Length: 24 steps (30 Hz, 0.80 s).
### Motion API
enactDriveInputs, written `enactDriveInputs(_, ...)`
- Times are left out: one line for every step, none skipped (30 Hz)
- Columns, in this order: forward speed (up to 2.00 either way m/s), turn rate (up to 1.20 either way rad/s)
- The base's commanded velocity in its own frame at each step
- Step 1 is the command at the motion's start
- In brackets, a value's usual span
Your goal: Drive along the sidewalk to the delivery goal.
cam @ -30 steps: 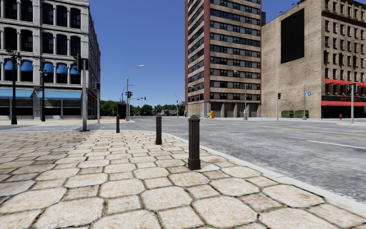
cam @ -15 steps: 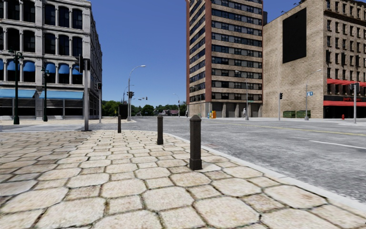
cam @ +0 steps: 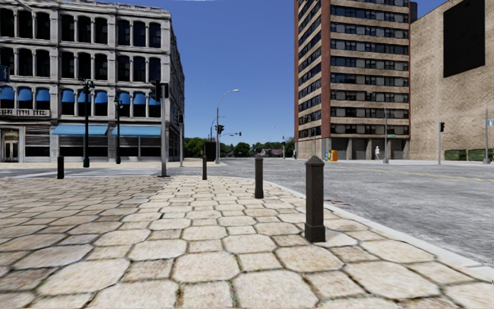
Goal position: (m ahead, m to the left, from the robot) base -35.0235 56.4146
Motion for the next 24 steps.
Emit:
enactDriveInputs(1.01, 0.54)
enactDriveInputs(1.03, 0.59)
enactDriveInputs(1.04, 0.62)
enactDriveInputs(1.05, 0.63)
enactDriveInputs(1.05, 0.66)
enactDriveInputs(1.05, 0.66)
enactDriveInputs(1.05, 0.67)
enactDriveInputs(1.05, 0.68)
enactDriveInputs(1.05, 0.68)
enactDriveInputs(1.05, 0.68)
enactDriveInputs(1.05, 0.68)
enactDriveInputs(1.06, 0.68)
enactDriveInputs(1.07, 0.68)
enactDriveInputs(1.07, 0.68)
enactDriveInputs(1.09, 0.68)
enactDriveInputs(1.11, 0.68)
enactDriveInputs(1.14, 0.68)
enactDriveInputs(1.15, 0.68)
enactDriveInputs(1.15, 0.68)
enactDriveInputs(1.16, 0.68)
enactDriveInputs(1.16, 0.68)
enactDriveInputs(1.17, 0.68)
enactDriveInputs(1.17, 0.68)
enactDriveInputs(1.17, 0.68)
